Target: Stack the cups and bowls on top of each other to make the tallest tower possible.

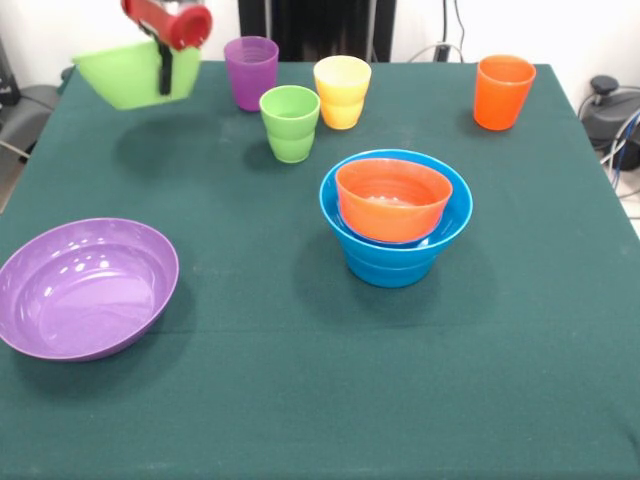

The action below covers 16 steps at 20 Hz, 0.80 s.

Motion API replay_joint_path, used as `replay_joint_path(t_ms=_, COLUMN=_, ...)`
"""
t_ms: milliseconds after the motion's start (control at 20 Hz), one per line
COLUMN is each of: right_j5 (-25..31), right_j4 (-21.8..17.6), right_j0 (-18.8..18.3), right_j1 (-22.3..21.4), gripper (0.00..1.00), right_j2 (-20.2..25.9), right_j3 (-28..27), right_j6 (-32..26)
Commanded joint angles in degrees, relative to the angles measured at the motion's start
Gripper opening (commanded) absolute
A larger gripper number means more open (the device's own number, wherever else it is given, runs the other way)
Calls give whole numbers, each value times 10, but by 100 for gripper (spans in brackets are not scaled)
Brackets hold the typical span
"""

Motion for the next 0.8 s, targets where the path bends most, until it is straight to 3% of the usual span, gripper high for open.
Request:
replay_joint_path(t_ms=50, right_j5=135, right_j4=-32, right_j0=-14, right_j1=-88, gripper=0, right_j2=75, right_j3=13, right_j6=-19)
replay_joint_path(t_ms=400, right_j5=180, right_j4=-23, right_j0=-2, right_j1=-121, gripper=0, right_j2=79, right_j3=10, right_j6=-7)
replay_joint_path(t_ms=800, right_j5=281, right_j4=-9, right_j0=34, right_j1=-163, gripper=0, right_j2=73, right_j3=-35, right_j6=8)
